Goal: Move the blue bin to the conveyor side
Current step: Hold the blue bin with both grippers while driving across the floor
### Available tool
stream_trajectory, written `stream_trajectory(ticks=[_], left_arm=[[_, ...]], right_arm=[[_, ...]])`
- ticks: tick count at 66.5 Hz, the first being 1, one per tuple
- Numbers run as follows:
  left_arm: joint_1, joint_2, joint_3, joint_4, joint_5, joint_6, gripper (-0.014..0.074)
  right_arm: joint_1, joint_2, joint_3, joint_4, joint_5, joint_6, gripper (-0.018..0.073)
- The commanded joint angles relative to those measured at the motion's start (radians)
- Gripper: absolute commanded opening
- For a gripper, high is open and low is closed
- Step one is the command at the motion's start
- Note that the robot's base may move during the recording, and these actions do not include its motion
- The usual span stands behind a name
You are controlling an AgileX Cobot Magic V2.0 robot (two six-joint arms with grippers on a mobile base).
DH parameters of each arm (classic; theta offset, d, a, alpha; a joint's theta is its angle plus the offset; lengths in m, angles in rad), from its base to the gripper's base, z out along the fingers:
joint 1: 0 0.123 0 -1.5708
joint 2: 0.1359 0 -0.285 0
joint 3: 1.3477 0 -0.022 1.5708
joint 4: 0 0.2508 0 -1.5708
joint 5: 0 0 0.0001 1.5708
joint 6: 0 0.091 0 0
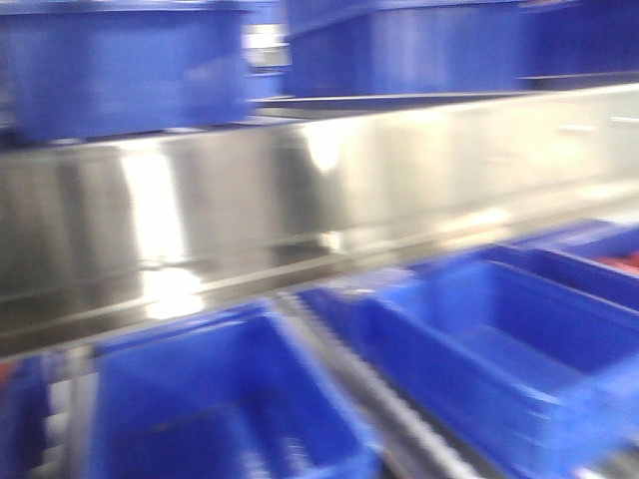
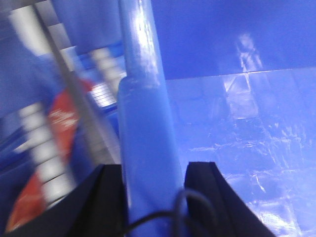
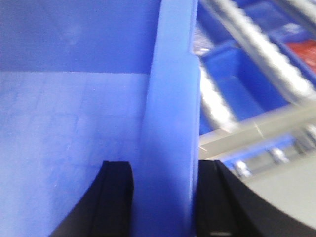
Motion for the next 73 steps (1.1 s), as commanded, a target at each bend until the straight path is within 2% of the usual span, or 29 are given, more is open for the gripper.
stream_trajectory(ticks=[1,73], left_arm=[[-0.006,-0.021,-0.018,0.0,-0.077,0.018,-0.0015],[-0.006,-0.021,-0.018,0.0,-0.077,0.018,-0.0015]], right_arm=[[-0.001,-0.024,-0.022,-0.033,-0.096,-0.019,-0.0079],[-0.001,-0.024,-0.022,-0.033,-0.096,-0.019,-0.0079]])
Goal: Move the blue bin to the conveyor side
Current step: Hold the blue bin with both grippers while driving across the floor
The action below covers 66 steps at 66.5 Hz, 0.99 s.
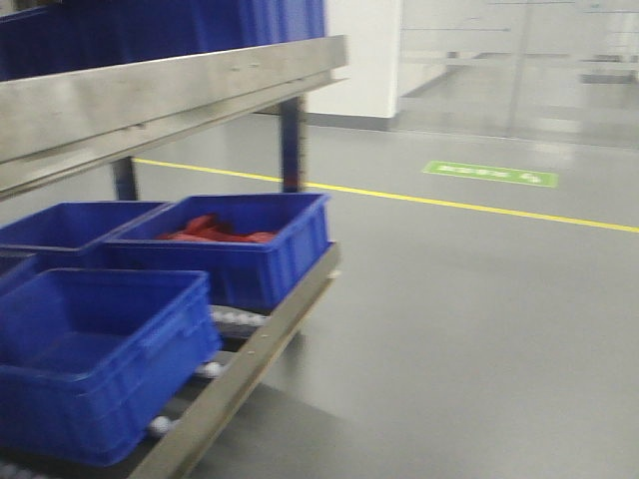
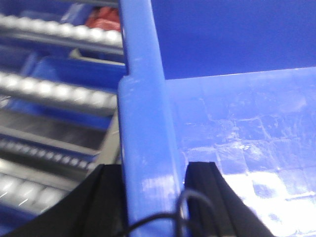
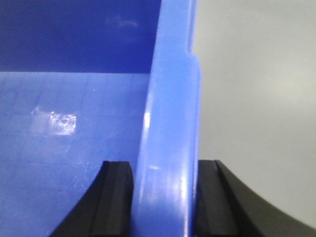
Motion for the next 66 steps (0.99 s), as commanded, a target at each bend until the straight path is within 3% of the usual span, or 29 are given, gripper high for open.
stream_trajectory(ticks=[1,66], left_arm=[[-0.006,-0.021,-0.018,0.0,-0.077,0.018,-0.0015],[-0.006,-0.021,-0.018,0.0,-0.077,0.018,-0.0015]], right_arm=[[-0.001,-0.024,-0.022,-0.033,-0.096,-0.019,-0.0079],[-0.001,-0.024,-0.022,-0.033,-0.096,-0.019,-0.0079]])
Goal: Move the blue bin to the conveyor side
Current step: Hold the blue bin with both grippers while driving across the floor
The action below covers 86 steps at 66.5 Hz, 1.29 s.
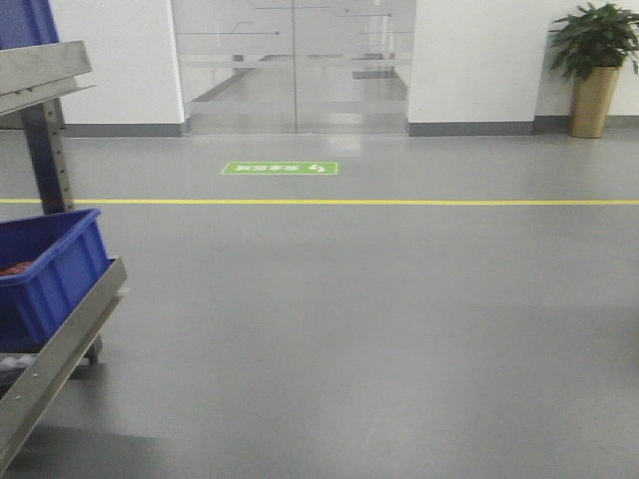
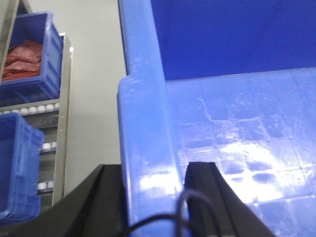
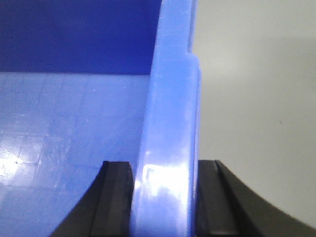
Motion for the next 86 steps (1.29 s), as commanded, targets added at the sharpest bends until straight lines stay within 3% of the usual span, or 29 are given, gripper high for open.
stream_trajectory(ticks=[1,86], left_arm=[[-0.006,-0.021,-0.018,0.0,-0.077,0.018,-0.0015],[-0.006,-0.021,-0.018,0.0,-0.077,0.018,-0.0015]], right_arm=[[-0.001,-0.024,-0.022,-0.033,-0.096,-0.019,-0.0079],[-0.001,-0.024,-0.022,-0.033,-0.096,-0.019,-0.0079]])
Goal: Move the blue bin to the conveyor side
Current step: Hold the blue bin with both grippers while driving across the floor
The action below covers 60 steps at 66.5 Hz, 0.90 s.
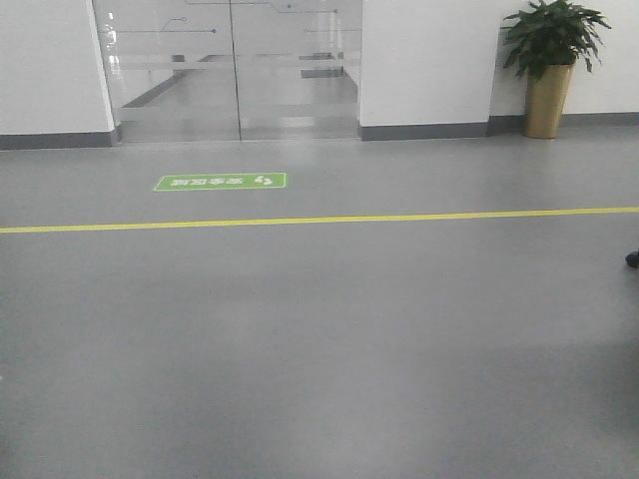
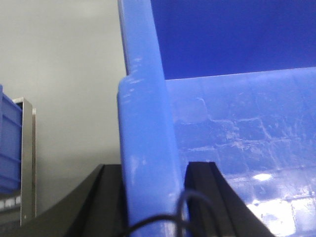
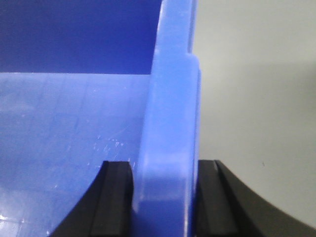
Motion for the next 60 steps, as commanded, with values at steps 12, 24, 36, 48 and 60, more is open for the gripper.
stream_trajectory(ticks=[12,24,36,48,60], left_arm=[[-0.006,-0.021,-0.018,0.002,-0.081,0.018,-0.0015],[-0.006,-0.021,-0.018,0.002,-0.081,0.018,-0.0015],[-0.006,-0.021,-0.018,0.006,-0.081,0.018,-0.0015],[-0.006,-0.021,-0.018,0.006,-0.081,0.018,-0.0015],[-0.006,-0.021,-0.018,0.006,-0.081,0.018,-0.0015]], right_arm=[[-0.001,-0.02,-0.022,-0.033,-0.098,-0.019,-0.0079],[-0.001,-0.02,-0.022,-0.033,-0.098,-0.019,-0.0079],[-0.001,-0.02,-0.022,-0.033,-0.098,-0.019,-0.0079],[-0.001,-0.017,-0.022,-0.033,-0.102,-0.019,-0.0079],[-0.001,-0.017,-0.022,-0.033,-0.103,-0.019,-0.0079]])
